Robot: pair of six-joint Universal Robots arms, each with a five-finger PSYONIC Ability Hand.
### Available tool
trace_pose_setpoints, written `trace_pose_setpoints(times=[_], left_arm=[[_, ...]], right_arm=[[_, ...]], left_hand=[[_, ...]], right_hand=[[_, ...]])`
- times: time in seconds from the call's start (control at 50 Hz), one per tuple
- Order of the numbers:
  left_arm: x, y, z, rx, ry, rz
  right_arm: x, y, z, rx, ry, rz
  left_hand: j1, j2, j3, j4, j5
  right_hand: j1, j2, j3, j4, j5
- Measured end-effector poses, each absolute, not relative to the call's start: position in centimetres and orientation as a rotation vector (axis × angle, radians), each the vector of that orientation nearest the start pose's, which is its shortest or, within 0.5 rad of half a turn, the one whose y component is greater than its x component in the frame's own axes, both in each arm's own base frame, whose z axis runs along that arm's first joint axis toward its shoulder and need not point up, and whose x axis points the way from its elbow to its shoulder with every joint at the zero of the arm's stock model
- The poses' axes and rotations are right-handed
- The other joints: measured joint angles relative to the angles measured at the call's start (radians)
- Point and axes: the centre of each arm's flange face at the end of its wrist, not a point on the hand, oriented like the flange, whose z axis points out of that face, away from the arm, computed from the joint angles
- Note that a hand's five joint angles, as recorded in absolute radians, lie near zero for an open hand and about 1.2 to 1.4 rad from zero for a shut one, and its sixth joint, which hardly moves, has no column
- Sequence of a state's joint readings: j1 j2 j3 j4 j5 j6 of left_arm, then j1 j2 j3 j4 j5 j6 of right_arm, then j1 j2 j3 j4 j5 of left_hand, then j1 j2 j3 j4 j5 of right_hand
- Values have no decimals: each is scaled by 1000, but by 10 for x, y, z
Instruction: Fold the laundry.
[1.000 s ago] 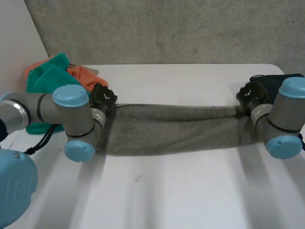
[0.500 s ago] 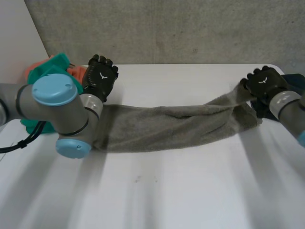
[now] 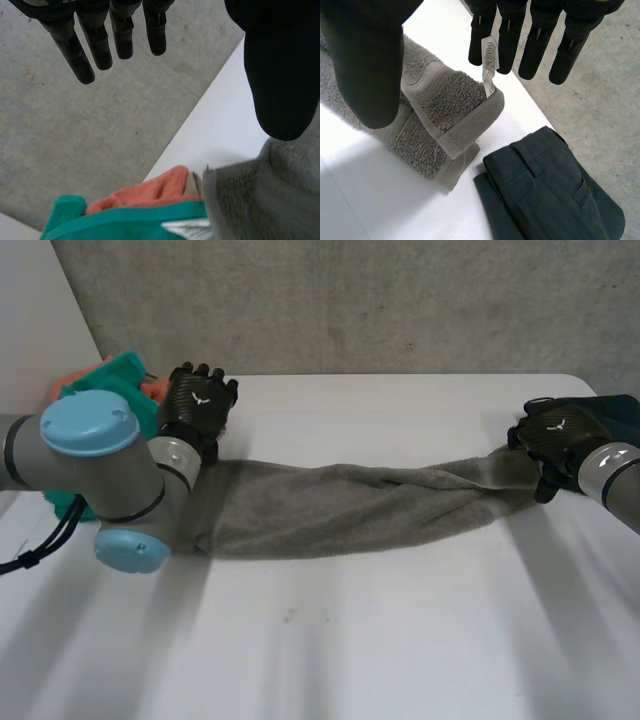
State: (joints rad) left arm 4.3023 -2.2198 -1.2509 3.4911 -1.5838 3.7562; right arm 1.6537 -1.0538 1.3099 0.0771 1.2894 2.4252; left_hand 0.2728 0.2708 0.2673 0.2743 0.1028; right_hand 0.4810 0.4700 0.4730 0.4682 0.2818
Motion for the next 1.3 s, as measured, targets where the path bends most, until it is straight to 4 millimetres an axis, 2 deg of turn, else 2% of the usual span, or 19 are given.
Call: trace_pose_setpoints(times=[0.14, 0.32, 0.38, 0.4, 0.48, 0.5, 0.52, 0.54, 0.58, 0.62, 0.68, 0.76, 0.82, 0.92, 1.02, 1.1, 1.12, 1.2, 1.3], left_arm=[[-292, -374, 176, 1018, 1971, -2091], [-280, -394, 147, 1021, 2092, -1945], [-277, -399, 142, 1014, 2100, -1929], [-277, -400, 141, 1012, 2100, -1928], [-276, -405, 135, 1008, 2099, -1924], [-276, -406, 134, 1008, 2098, -1925], [-276, -406, 133, 1006, 2096, -1928], [-276, -407, 132, 1006, 2094, -1929], [-276, -408, 131, 1004, 2089, -1934], [-277, -409, 131, 1001, 2082, -1940], [-278, -409, 131, 995, 2075, -1943], [-279, -406, 138, 979, 2064, -1946], [-277, -401, 156, 948, 2040, -1967], [-268, -385, 213, 873, 1964, -2050], [-254, -352, 274, 813, 1872, -2146], [-241, -316, 319, 772, 1789, -2224], [-237, -304, 332, 760, 1762, -2247], [-224, -265, 367, 729, 1699, -2300], [-212, -228, 392, 722, 1684, -2314]], right_arm=[[189, -369, 198, -1281, 2327, -1913], [198, -381, 166, -1377, 2248, -1928], [202, -387, 153, -1445, 2206, -1965], [204, -389, 149, -1467, 2192, -1978], [210, -398, 135, -1535, 2142, -2027], [212, -400, 131, -1547, 2130, -2039], [214, -403, 127, -1558, 2117, -2054], [214, -405, 125, -1562, 2110, -2064], [216, -409, 122, -1567, 2093, -2090], [218, -415, 119, -1566, 2071, -2132], [219, -422, 121, -1556, 2039, -2199], [218, -429, 138, -1527, 1989, -2309], [217, -430, 160, -1495, 1956, -2381], [213, -420, 206, -1435, 1944, -2421], [203, -395, 257, -1400, 2003, -2368], [188, -371, 299, -1371, 2068, -2343], [182, -361, 316, -1359, 2084, -2349], [168, -328, 362, -1325, 2101, -2404], [158, -290, 397, -1306, 2110, -2442]], left_hand=[[0, 8, 2, 3, 2], [33, 50, 53, 50, 48], [312, 280, 283, 279, 276], [312, 280, 283, 279, 276], [734, 696, 697, 693, 684], [734, 696, 697, 693, 684], [872, 857, 849, 847, 834], [879, 900, 899, 898, 871], [879, 920, 918, 917, 872], [879, 923, 921, 921, 872], [879, 923, 921, 921, 872], [879, 924, 921, 921, 872], [879, 924, 921, 922, 872], [879, 924, 922, 922, 872], [879, 926, 925, 922, 872], [879, 927, 925, 922, 872], [879, 927, 925, 922, 872], [879, 927, 925, 924, 872], [879, 927, 925, 926, 872]], right_hand=[[0, 0, 0, 2, 7], [0, 0, 0, 0, 3], [0, 0, 0, 0, 2], [0, 0, 0, 0, 3], [19, 25, 23, 26, 36], [48, 57, 53, 53, 68], [107, 118, 113, 113, 127], [136, 146, 141, 145, 159], [310, 330, 321, 325, 332], [592, 624, 609, 614, 622], [631, 706, 707, 719, 697], [631, 706, 713, 727, 697], [631, 706, 713, 728, 697], [631, 706, 713, 728, 697], [631, 706, 713, 728, 697], [631, 706, 713, 728, 697], [631, 706, 713, 728, 697], [631, 706, 713, 729, 697], [631, 706, 713, 729, 699]])
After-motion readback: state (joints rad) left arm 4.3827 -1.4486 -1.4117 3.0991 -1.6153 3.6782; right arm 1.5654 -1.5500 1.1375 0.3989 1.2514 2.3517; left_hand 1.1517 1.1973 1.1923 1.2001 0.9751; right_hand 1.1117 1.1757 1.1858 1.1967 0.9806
